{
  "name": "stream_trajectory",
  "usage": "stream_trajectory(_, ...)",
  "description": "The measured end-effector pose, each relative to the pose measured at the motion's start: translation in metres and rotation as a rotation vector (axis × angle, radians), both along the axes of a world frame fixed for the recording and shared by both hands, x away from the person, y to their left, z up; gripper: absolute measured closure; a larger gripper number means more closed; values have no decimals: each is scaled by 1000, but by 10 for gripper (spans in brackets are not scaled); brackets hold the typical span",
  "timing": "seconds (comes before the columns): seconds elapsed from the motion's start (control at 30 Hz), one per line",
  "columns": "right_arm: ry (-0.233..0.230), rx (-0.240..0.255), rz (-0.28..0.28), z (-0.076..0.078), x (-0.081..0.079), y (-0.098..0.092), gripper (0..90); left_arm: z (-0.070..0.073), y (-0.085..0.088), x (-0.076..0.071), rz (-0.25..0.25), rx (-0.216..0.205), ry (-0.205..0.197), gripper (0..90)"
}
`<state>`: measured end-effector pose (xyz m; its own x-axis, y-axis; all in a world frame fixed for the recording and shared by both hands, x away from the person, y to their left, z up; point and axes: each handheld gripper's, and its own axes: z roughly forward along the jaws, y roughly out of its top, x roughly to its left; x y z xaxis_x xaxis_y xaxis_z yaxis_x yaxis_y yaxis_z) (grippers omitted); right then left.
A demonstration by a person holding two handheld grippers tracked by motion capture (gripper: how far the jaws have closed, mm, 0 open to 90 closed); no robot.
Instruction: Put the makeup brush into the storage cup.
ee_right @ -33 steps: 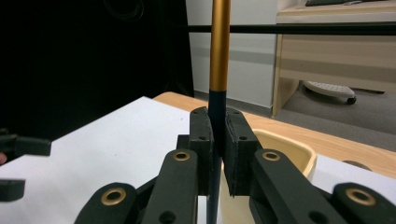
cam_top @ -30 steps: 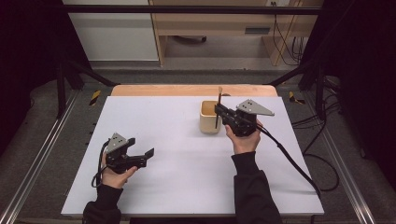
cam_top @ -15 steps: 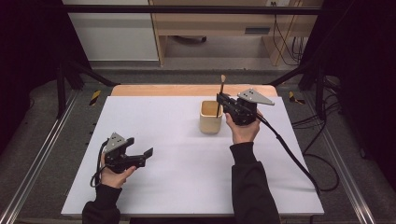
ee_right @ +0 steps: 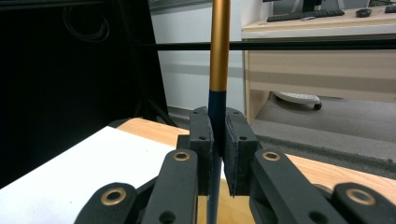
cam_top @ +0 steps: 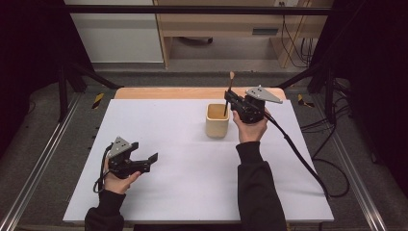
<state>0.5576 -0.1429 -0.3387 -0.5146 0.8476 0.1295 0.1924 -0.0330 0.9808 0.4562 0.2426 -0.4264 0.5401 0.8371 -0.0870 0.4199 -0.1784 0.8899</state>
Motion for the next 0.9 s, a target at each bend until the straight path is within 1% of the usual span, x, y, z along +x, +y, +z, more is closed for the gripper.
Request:
stream_trajectory(0.13,3,0,-12,-2,6,1,838,0,-1,0,-2,3,-1,107)
stream_trajectory(0.33,8,-3,-21,-3,10,1,838,0,-1,0,0,4,-2,107)
stream_trajectory(0.67,24,-7,-43,-10,22,3,838,0,-2,0,-8,10,0,107)
stream_trajectory(0.9,33,-10,-51,-14,26,5,838,-1,-2,0,-8,11,0,107)
